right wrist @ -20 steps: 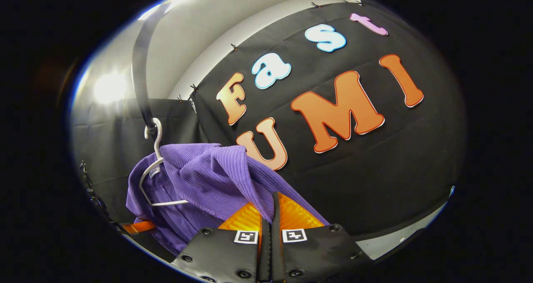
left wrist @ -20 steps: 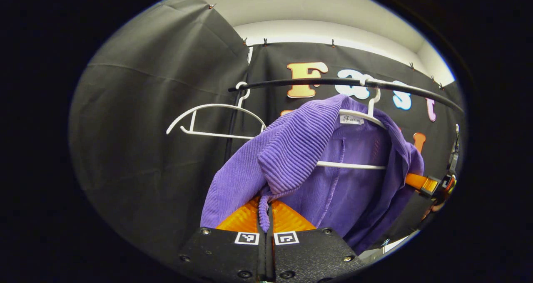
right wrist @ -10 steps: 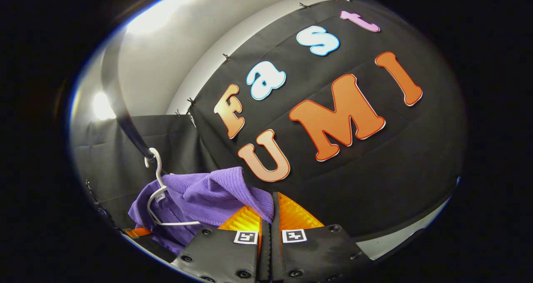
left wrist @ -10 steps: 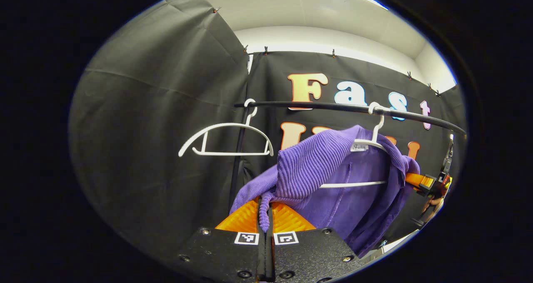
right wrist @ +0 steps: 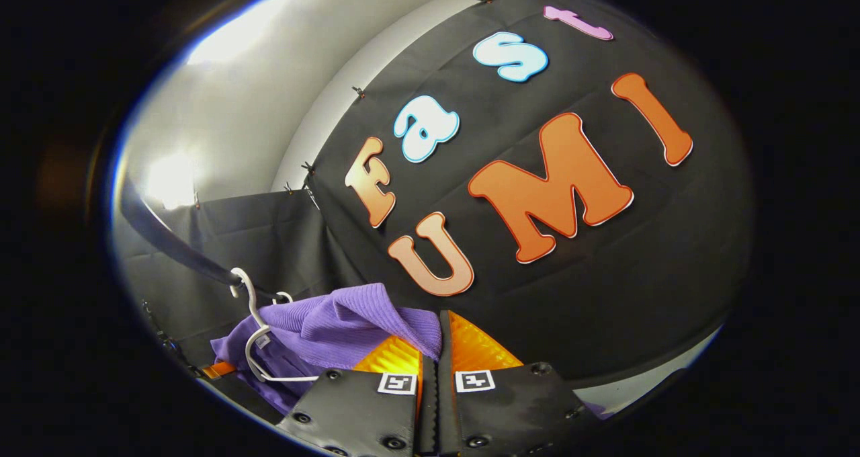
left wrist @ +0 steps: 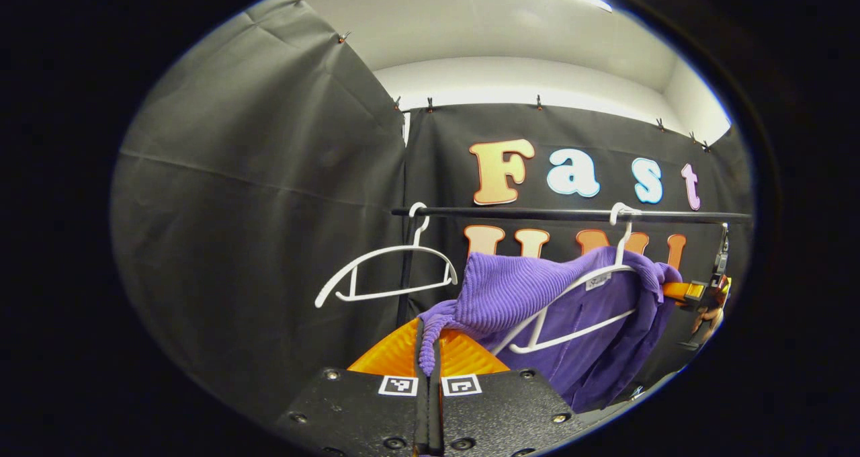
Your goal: Grasp the clothes on the hanger with both hands and then place them into the laundry hamper below.
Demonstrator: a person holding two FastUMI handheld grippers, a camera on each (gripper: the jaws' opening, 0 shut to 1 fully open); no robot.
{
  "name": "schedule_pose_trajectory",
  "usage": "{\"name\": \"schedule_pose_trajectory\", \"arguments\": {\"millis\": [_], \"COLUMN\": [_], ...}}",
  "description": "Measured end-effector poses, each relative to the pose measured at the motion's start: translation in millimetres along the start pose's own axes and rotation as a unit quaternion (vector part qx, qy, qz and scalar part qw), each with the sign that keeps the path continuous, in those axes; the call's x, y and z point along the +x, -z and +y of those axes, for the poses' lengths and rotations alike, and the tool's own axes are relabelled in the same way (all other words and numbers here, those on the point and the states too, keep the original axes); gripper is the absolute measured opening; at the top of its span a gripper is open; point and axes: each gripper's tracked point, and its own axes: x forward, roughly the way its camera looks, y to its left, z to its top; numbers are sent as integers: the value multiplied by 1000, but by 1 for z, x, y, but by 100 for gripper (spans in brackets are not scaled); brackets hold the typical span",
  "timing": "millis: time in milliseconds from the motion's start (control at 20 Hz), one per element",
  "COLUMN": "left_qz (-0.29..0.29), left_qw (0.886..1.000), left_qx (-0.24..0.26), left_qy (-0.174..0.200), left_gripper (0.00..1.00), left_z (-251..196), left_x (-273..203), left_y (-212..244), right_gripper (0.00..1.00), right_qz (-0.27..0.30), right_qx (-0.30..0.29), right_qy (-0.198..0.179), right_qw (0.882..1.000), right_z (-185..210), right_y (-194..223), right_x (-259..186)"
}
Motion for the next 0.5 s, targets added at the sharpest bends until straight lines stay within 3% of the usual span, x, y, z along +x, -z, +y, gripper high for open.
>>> {"name": "schedule_pose_trajectory", "arguments": {"millis": [250,450,500], "left_qz": [-21,-17,-14], "left_qw": [1000,999,999], "left_qx": [23,29,31], "left_qy": [-1,18,22], "left_gripper": [0,0,0], "left_z": [6,-3,-6], "left_x": [12,21,25], "left_y": [-15,-14,-12], "right_gripper": [1,1,8], "right_qz": [4,0,0], "right_qx": [15,46,40], "right_qy": [-22,-19,-14], "right_qw": [1000,999,999], "right_z": [3,-14,-20], "right_y": [-34,-56,-57], "right_x": [16,28,33]}}
